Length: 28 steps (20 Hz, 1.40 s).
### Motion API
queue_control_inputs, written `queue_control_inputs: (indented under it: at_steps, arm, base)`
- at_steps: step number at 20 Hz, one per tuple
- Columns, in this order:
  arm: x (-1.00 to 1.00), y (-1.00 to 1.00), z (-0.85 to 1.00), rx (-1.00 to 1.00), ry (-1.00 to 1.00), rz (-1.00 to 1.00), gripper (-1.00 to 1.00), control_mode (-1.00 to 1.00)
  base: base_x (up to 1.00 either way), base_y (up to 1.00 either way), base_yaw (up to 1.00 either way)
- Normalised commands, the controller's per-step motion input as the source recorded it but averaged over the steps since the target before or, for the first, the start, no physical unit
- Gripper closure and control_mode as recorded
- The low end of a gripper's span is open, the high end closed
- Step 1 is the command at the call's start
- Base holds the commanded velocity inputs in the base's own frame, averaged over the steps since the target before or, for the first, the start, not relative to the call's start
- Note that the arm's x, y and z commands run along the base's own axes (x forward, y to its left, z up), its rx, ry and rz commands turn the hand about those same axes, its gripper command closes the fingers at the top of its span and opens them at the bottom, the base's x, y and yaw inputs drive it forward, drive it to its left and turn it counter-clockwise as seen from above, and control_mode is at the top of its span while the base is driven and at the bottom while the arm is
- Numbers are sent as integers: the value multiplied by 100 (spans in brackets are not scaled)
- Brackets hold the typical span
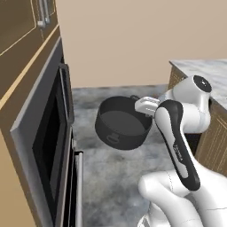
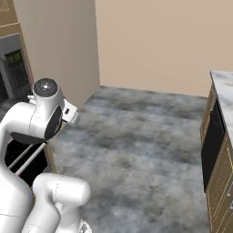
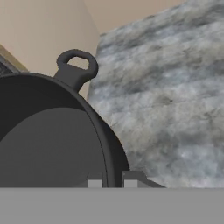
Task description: Move the pot and pan from the stove into the sink.
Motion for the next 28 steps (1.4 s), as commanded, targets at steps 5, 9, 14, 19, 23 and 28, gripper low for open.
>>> queue_control_inputs:
  at_steps: [5, 9, 14, 19, 23, 28]
  arm:
    - [0, 0, 0, 0, 0, 0, 100, 100]
    - [0, 0, 0, 0, 0, 0, 100, 100]
    - [0, 0, 0, 0, 0, 0, 100, 100]
    - [0, 0, 0, 0, 0, 0, 100, 100]
    - [0, 0, 0, 0, 0, 0, 100, 100]
    - [0, 0, 0, 0, 0, 0, 100, 100]
  base:
    - [85, 23, 0]
    - [54, 2, 1]
    - [36, 0, 1]
    - [0, -19, -8]
    - [15, -24, -34]
    - [17, -14, -39]
